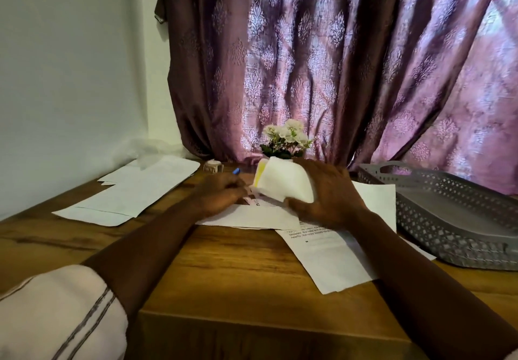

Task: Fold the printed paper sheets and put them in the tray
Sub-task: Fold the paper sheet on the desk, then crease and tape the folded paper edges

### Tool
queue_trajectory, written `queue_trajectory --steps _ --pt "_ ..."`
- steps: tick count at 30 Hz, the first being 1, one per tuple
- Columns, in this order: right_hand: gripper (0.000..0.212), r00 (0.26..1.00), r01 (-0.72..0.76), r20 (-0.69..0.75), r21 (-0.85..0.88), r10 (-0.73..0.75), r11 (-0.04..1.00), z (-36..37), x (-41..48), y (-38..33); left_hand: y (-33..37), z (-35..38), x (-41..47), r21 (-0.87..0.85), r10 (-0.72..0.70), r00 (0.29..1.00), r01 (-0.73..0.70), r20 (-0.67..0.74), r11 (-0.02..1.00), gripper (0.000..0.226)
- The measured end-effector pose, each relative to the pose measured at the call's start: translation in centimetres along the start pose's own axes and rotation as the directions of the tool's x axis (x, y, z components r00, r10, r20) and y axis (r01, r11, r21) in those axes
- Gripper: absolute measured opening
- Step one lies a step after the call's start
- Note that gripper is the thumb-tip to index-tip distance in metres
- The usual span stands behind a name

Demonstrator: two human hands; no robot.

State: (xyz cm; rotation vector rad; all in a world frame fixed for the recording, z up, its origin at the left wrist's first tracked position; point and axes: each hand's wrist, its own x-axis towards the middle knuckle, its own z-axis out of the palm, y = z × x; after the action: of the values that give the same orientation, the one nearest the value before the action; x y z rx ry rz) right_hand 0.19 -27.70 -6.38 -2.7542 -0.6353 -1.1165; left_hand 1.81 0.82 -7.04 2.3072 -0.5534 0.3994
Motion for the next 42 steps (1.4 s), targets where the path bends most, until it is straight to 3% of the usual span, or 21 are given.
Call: queue_trajectory --steps 1,3,6,11,13,15,17,19,21,22,24,27,30,35,42 --pt "0.090 0.999 -0.042 0.001 0.059 0.042 0.997 0.1 0.0 0.4 -0.2 0.0 -0.1 0.070 0.045 0.993 -0.053 0.110 0.996 0.017" --pt "0.090 0.990 -0.137 0.014 0.206 0.137 0.969 0.3 -0.2 1.2 0.5 0.1 -0.4 0.203 0.071 0.976 -0.113 0.204 0.973 0.034" --pt "0.090 0.970 -0.238 0.045 0.362 0.238 0.901 0.6 -0.5 1.8 1.5 0.5 -0.6 0.357 0.000 0.987 -0.058 0.160 0.932 0.062" --pt "0.089 0.976 -0.216 0.061 0.436 0.211 0.874 0.7 -0.4 1.5 1.4 0.6 -0.5 0.374 -0.092 0.986 0.034 0.139 0.927 0.065" --pt "0.088 0.985 -0.169 0.041 0.418 0.167 0.892 0.5 -0.4 1.1 0.7 0.2 -0.6 0.313 -0.108 0.993 0.090 0.043 0.946 0.058" --pt "0.090 0.990 -0.139 0.025 0.348 0.139 0.927 0.3 -0.3 0.8 -0.2 -0.9 -0.7 0.231 -0.138 0.980 0.170 -0.146 0.958 0.047" --pt "0.094 0.993 -0.118 0.031 0.254 0.114 0.960 0.0 -0.2 0.6 -1.0 -2.2 -1.1 0.210 -0.158 0.908 0.254 -0.387 0.944 0.037" --pt "0.096 0.995 -0.096 0.056 0.194 0.086 0.976 -0.3 -0.1 0.2 -1.4 -3.1 -1.5 0.178 -0.103 0.789 0.260 -0.605 0.949 0.035" --pt "0.096 0.995 -0.074 0.074 0.175 0.062 0.982 -0.4 -0.1 -0.1 -1.2 -3.7 -1.7 0.131 -0.058 0.715 0.207 -0.697 0.970 0.037" --pt "0.095 0.996 -0.060 0.075 0.165 0.048 0.985 -0.3 -0.1 -0.3 -1.1 -3.8 -1.6 0.111 -0.037 0.724 0.156 -0.689 0.981 0.036" --pt "0.094 0.997 -0.036 0.075 0.143 0.026 0.989 -0.3 -0.1 -0.6 -0.9 -3.7 -1.6 0.087 0.011 0.814 0.048 -0.580 0.995 0.032" --pt "0.097 0.994 -0.031 0.106 0.141 0.016 0.990 -0.3 -0.3 -1.0 -0.7 -3.6 -1.9 0.079 -0.049 0.933 0.082 -0.356 0.993 0.032" --pt "0.099 0.987 0.007 0.160 0.117 -0.026 0.993 0.0 -0.5 -1.4 -0.3 -3.9 -2.0 0.085 -0.117 0.957 0.144 -0.264 0.986 0.041" --pt "0.096 0.966 0.046 0.241 0.181 -0.089 0.982 0.4 -0.4 -2.9 0.2 -3.7 -2.1 0.151 -0.173 0.977 0.192 -0.128 0.970 0.032" --pt "0.099 0.957 0.010 0.283 0.214 -0.071 0.977 0.7 -0.3 -3.1 0.1 -4.2 -1.8 0.365 -0.236 0.968 0.251 -0.086 0.896 0.035"
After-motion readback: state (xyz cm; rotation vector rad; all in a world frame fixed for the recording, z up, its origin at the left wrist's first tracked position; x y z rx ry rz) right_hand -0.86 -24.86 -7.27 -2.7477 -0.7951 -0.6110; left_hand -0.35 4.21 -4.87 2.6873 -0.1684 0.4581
